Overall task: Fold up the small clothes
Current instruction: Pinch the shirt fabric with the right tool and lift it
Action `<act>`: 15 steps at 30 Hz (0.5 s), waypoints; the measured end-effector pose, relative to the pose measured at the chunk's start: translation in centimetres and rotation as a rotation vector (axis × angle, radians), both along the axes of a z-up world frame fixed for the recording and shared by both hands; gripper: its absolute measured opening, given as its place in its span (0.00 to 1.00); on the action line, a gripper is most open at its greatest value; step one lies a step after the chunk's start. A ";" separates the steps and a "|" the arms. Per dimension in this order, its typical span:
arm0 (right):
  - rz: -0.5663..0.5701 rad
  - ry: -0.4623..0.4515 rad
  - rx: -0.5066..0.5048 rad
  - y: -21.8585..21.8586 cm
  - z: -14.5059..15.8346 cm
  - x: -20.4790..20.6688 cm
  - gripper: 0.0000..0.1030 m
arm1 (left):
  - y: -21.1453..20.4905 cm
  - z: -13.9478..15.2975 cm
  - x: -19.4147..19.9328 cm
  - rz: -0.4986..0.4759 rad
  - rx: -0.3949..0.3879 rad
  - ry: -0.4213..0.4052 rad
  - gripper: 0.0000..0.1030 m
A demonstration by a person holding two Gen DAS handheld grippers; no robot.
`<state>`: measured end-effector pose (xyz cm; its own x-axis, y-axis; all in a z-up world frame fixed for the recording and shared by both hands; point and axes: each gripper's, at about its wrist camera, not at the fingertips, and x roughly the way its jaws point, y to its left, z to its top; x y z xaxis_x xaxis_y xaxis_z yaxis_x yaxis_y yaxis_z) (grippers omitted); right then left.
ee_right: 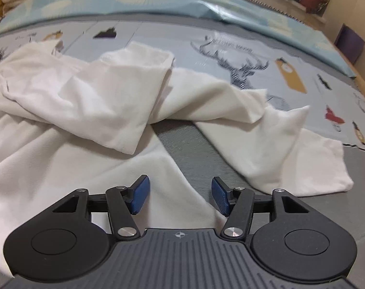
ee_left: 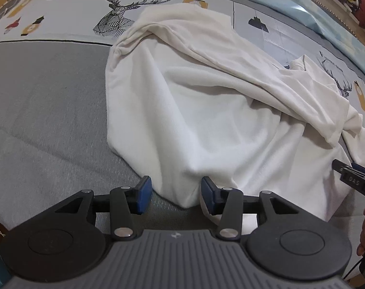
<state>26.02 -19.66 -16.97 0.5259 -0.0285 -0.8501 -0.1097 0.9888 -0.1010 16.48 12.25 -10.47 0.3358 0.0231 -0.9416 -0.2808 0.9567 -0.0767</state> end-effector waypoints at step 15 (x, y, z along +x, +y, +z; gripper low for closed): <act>0.106 0.006 0.042 0.9 0.5 -0.4 0.04 | -0.5 -0.9 0.8 -0.054 0.021 0.012 0.18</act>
